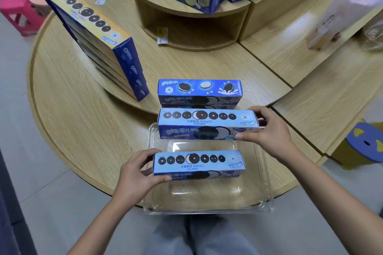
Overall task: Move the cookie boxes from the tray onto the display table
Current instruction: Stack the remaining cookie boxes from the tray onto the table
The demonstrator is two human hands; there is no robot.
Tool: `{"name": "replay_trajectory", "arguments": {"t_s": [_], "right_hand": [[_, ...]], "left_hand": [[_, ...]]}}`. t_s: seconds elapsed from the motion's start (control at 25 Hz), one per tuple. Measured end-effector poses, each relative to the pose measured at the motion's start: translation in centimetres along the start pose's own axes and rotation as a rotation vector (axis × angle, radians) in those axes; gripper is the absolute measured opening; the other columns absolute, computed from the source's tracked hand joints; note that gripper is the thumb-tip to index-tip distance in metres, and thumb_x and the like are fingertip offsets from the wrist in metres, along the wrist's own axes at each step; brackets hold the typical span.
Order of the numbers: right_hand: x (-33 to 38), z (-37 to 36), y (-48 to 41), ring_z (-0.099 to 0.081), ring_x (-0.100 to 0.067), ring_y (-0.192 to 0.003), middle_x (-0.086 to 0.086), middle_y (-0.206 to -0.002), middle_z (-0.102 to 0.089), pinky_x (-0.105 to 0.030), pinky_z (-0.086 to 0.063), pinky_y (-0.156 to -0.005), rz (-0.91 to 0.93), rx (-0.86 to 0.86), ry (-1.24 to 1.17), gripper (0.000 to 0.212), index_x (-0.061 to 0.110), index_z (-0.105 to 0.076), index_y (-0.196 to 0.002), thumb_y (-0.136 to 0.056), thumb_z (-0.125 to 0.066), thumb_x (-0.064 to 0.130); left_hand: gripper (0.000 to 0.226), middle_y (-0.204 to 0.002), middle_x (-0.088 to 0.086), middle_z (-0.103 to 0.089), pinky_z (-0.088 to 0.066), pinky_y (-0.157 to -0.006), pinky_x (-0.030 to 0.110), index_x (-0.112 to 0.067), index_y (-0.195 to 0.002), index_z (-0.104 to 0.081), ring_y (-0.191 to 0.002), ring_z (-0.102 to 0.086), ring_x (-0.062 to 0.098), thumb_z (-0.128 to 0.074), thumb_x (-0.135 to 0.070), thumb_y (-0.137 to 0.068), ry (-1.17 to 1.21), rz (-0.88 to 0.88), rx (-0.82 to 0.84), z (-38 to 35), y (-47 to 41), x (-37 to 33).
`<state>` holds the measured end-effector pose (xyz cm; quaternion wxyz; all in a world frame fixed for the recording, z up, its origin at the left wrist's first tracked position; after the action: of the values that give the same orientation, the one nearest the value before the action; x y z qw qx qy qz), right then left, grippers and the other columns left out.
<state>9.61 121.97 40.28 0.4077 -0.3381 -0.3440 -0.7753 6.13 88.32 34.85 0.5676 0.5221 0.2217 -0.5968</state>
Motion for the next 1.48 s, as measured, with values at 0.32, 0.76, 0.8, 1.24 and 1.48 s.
{"name": "replay_trajectory", "arguments": {"t_s": [0.32, 0.76, 0.8, 1.24, 1.48], "right_hand": [[6.6, 4.3, -2.0, -0.059, -0.006, -0.088, 0.018, -0.092, -0.062, -0.026, -0.052, -0.075, 0.190, -0.077, -0.040, 0.064, 0.029, -0.059, -0.103, -0.047, -0.089, 0.019], [5.7, 2.3, -6.3, -0.063, -0.011, -0.090, -0.001, -0.105, -0.068, -0.032, -0.054, -0.080, 0.191, -0.084, -0.119, 0.069, 0.021, -0.061, -0.108, -0.046, -0.090, 0.018], [5.7, 2.2, -6.4, -0.062, -0.014, -0.094, 0.000, -0.104, -0.067, -0.034, -0.055, -0.082, 0.199, -0.085, -0.125, 0.068, 0.021, -0.061, -0.108, -0.046, -0.090, 0.018], [5.4, 2.0, -7.6, -0.060, -0.016, -0.105, 0.005, -0.110, -0.067, -0.046, -0.055, -0.085, 0.227, -0.113, -0.101, 0.066, 0.026, -0.060, -0.112, -0.051, -0.087, 0.027], [5.8, 1.6, -7.5, -0.060, -0.015, -0.105, 0.003, -0.111, -0.067, -0.045, -0.055, -0.086, 0.234, -0.138, -0.111, 0.065, 0.020, -0.060, -0.114, -0.055, -0.087, 0.024]], "left_hand": [[0.060, -0.077, -0.018, -0.074, -0.048, -0.058, 0.003, -0.034, -0.084, -0.067, -0.075, -0.068, -0.008, -0.083, 0.010, -0.047, 0.060, -0.063, -0.119, 9.1, 1.8, -7.3], [0.053, -0.087, -0.021, -0.072, -0.058, -0.074, 0.020, -0.040, -0.089, -0.066, -0.091, -0.067, 0.001, -0.084, -0.017, -0.045, 0.107, -0.244, -0.216, 12.0, -4.8, -15.3], [0.053, -0.089, -0.021, -0.072, -0.058, -0.077, 0.024, -0.040, -0.091, -0.065, -0.094, -0.067, 0.005, -0.086, -0.016, -0.048, 0.090, -0.265, -0.218, 11.7, -5.4, -16.0], [0.060, -0.108, 0.002, -0.068, -0.055, -0.089, 0.039, -0.020, -0.114, -0.059, -0.102, -0.065, 0.013, -0.084, -0.011, -0.060, -0.012, -0.343, -0.174, 7.9, -9.4, -19.2], [0.059, -0.114, 0.006, -0.067, -0.055, -0.090, 0.042, -0.014, -0.117, -0.058, -0.107, -0.064, 0.016, -0.081, -0.011, -0.064, -0.038, -0.347, -0.165, 7.1, -10.3, -19.3]]}}
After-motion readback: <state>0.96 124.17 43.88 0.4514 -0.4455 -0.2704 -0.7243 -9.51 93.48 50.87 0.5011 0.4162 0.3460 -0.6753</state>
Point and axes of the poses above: each hand's wrist, its own y-axis away from the middle knuckle, its own z-axis out of the back of the hand, x = y × z, the point moved 10 cm from there along -y, towards the middle knuckle
